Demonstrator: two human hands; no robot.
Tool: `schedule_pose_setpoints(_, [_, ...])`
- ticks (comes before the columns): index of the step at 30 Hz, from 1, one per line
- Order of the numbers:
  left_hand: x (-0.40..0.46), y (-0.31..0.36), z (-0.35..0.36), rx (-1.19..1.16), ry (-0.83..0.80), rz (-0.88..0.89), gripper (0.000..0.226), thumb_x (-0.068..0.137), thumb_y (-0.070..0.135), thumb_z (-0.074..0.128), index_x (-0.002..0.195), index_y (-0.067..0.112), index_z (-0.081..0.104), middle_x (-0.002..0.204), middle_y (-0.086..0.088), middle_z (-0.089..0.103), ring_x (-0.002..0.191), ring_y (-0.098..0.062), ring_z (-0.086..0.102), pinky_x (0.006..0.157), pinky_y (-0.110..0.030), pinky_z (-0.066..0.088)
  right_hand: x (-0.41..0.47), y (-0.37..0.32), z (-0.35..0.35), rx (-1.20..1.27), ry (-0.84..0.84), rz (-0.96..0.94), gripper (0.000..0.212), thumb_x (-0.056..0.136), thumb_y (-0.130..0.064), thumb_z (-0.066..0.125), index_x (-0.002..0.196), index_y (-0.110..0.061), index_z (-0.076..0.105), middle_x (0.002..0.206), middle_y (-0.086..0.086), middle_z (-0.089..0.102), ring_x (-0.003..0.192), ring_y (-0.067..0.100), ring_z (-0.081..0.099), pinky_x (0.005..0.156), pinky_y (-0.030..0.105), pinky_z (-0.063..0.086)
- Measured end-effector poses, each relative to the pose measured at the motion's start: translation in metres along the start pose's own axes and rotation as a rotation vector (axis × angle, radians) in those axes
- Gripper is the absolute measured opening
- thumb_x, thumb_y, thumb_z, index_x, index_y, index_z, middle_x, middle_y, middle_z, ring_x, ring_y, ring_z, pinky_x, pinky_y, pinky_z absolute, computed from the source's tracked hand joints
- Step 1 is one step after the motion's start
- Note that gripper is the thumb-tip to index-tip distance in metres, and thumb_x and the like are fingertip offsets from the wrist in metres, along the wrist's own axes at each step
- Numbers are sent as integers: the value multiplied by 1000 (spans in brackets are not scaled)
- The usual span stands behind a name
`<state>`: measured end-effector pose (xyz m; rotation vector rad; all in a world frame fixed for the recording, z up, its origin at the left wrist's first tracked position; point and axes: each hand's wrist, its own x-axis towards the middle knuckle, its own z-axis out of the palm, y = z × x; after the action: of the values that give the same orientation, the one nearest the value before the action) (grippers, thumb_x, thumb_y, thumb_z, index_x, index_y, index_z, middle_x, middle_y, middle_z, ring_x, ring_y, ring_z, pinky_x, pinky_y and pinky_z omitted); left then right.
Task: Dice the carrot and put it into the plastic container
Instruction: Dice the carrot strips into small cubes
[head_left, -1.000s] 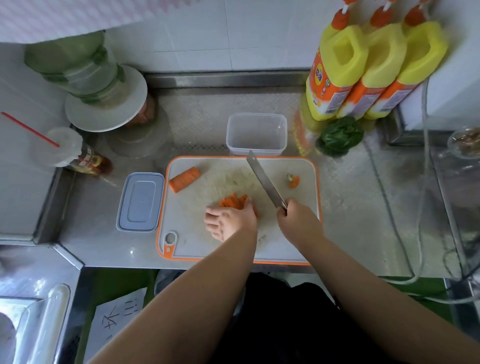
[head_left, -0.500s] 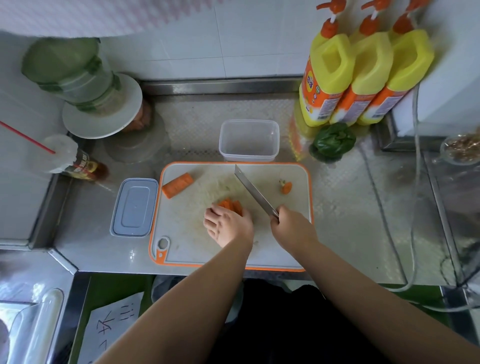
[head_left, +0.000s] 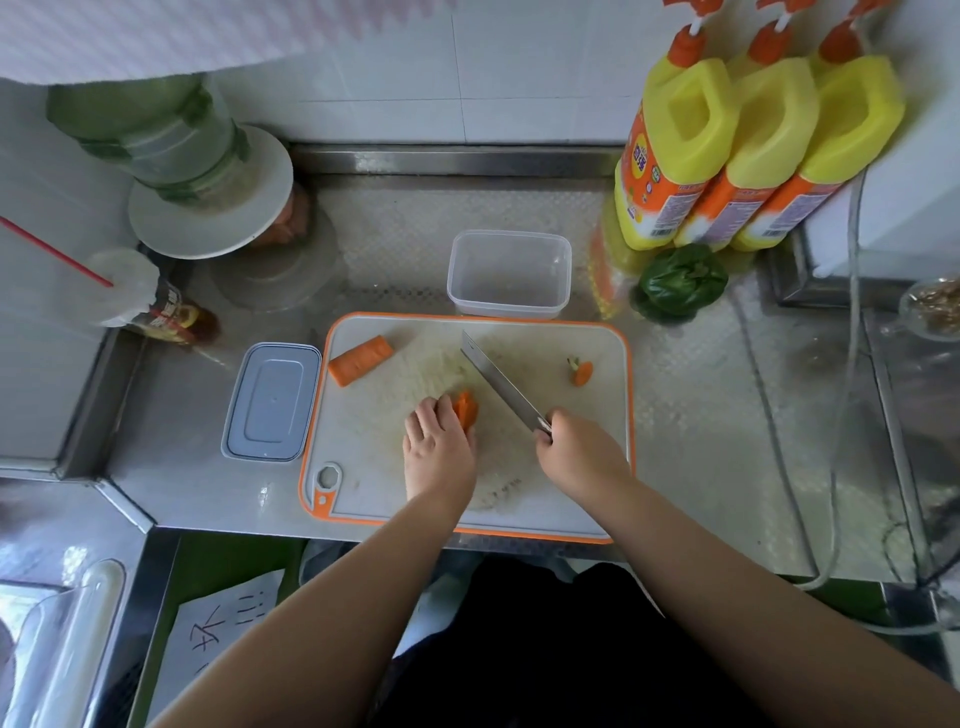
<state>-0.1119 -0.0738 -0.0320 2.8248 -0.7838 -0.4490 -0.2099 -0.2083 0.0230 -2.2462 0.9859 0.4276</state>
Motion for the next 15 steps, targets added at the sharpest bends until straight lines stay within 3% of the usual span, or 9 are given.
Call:
schedule_pose_setpoints(9, [3, -21, -2, 26, 6, 231, 55, 95, 21, 57, 144, 5, 37, 135, -12, 42, 122, -31, 41, 104, -48, 42, 7, -4, 1, -60, -2, -27, 19, 98, -26, 43, 82, -16, 43, 65, -4, 45, 59, 17, 46, 46, 27, 28])
schedule_pose_setpoints(15, [-3, -26, 0, -87, 91, 317, 65, 85, 15, 69, 142, 3, 42, 122, -12, 56, 111, -32, 49, 97, -46, 47, 1, -5, 14, -91, -48, -23, 18, 98, -27, 43, 84, -17, 42, 67, -5, 42, 69, 23, 48, 59, 28, 35])
